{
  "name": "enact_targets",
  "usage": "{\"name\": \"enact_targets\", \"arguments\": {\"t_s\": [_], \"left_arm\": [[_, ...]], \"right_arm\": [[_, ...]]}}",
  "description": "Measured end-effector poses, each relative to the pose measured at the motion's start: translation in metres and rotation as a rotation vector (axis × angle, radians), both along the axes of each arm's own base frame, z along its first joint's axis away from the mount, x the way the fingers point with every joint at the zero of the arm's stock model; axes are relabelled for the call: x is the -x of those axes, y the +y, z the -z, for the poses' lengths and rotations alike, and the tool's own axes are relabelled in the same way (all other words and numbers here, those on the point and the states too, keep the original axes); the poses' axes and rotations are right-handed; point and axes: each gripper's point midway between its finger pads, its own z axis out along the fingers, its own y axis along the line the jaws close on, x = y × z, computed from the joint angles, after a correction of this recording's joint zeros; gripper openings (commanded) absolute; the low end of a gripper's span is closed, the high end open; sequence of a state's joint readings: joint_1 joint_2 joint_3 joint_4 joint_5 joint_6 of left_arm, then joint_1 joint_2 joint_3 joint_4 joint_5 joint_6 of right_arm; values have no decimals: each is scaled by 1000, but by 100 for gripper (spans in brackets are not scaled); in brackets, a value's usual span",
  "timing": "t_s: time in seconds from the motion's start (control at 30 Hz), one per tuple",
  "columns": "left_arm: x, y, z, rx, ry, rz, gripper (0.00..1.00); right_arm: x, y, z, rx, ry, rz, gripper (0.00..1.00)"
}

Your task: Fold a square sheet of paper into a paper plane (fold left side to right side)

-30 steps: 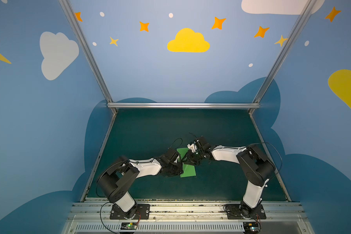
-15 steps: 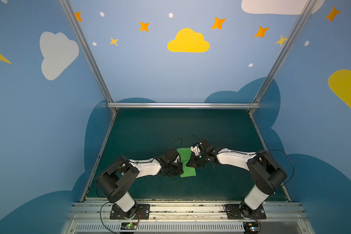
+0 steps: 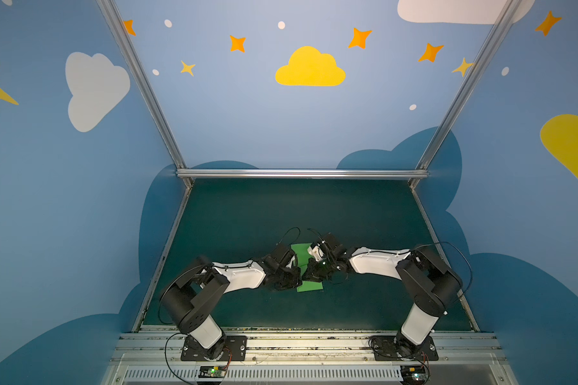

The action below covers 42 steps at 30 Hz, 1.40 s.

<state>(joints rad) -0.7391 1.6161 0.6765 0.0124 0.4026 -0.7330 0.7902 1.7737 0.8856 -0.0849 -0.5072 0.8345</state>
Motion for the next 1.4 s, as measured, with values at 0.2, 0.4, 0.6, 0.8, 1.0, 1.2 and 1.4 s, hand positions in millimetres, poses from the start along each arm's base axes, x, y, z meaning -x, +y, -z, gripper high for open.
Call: {"name": "enact_targets", "arguments": {"t_s": [0.2,0.4,0.6,0.8,1.0,1.2,1.4], "left_arm": [[0,0,0,3,3,3,4],[0,0,0,6,5,3,4],[-1,1,0,6,3,5,4],[-1,1,0,5,-2,9,4],[-1,1,0,6,-3,9,4],[-2,1,0,6,-3,9,4],[-2,1,0,6,-3,9,4]], "right_arm": [[-7,-3,9,7,2,18,0],[-14,-10,11,-21,4,38,0],[-23,-21,12,-58,9,68,0],[-44,-42,13,-75,11,131,0],[-69,-64,13,-81,17,202,0],[-88,-90,10,-39,-10,272,0],[-73,-93,-7,17,-42,257,0]]}}
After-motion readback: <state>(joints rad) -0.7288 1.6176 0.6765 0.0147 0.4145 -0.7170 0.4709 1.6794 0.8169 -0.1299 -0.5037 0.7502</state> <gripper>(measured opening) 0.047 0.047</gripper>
